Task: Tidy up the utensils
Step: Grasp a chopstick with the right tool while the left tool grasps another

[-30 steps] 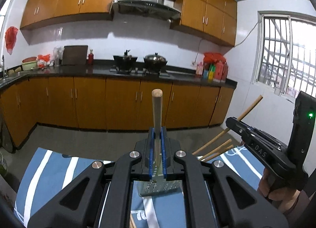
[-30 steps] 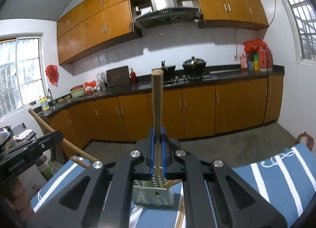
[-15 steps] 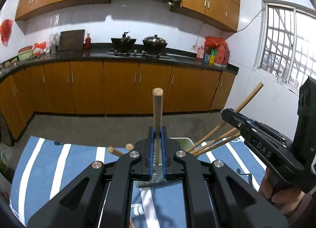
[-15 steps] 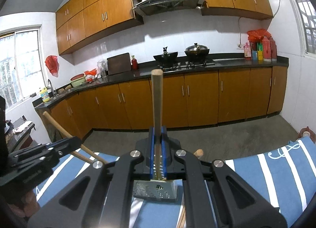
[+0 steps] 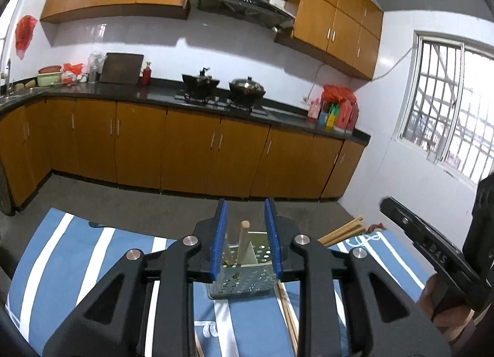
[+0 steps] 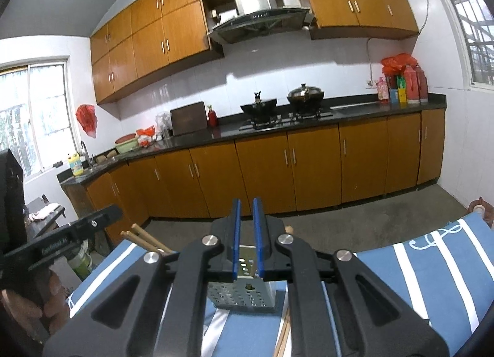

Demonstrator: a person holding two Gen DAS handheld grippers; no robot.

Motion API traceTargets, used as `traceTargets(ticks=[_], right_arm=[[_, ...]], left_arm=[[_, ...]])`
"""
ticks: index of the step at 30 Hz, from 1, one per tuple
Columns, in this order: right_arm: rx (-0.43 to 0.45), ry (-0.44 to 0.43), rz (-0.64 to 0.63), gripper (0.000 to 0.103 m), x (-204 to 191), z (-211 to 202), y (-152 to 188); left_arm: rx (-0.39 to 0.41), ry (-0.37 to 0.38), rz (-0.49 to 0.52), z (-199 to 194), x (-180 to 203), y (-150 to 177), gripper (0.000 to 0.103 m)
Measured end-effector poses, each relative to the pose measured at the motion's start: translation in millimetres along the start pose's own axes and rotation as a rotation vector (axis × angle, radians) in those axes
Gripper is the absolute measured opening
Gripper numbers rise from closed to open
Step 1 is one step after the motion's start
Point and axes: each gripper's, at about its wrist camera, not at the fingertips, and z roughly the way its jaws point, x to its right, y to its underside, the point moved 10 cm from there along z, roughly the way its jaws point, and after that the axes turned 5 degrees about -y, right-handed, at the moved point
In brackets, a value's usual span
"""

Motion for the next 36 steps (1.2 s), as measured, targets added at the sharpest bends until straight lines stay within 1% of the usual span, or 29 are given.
traceTargets(ticks=[2, 4, 6, 8, 10, 11, 12, 15, 18, 20, 25, 33, 36], right_arm=[[-0.006, 0.019, 0.015, 0.01, 10, -16, 13], [-0.025, 0.044, 0.028, 0.01, 22, -24, 28], [-0.08, 0.085, 0.053, 0.01, 41, -27, 58], [-0.166, 0.114, 0.095, 0.01, 59, -22, 96], [-0.251, 0.136, 0.132, 0.01, 70, -13, 132], [-0.314, 0.134, 0.164, 0.012, 75, -6, 158], [-0.354, 0.128, 0.18, 0.012, 76, -1, 174], [-0.463, 0.111, 0.198, 0.012, 69, 13, 222], [-0.529, 0.09, 0.188, 0.012, 56, 26, 249], [-0.553, 0.084, 0.184, 0.012, 50, 31, 258], [-0.591, 0.087, 0.171, 0.012, 45, 43, 271], [-0.594, 0.135, 0.095, 0.01, 47, 50, 274], [-0.585, 0.184, 0.061, 0.008, 53, 50, 273]], left_arm=[[0.025, -0.013, -0.001, -15, -9, 3, 0.025], [0.03, -0.041, 0.004, -23, -20, 11, 0.026], [0.011, -0.084, 0.013, -28, -37, 27, 0.025], [-0.024, -0.132, 0.03, -27, -51, 47, 0.026], [-0.091, -0.193, 0.056, -16, -70, 79, 0.026], [-0.127, -0.217, 0.062, -10, -79, 95, 0.026], [-0.156, -0.234, 0.061, -5, -85, 108, 0.026], [-0.248, -0.249, 0.041, 9, -97, 146, 0.026], [-0.317, -0.245, 0.019, 19, -103, 176, 0.026], [-0.353, -0.24, 0.016, 25, -102, 191, 0.026], [-0.399, -0.221, 0.01, 25, -98, 220, 0.026], [-0.431, -0.19, 0.015, 30, -86, 234, 0.025], [-0.443, -0.175, 0.015, 32, -82, 239, 0.026]])
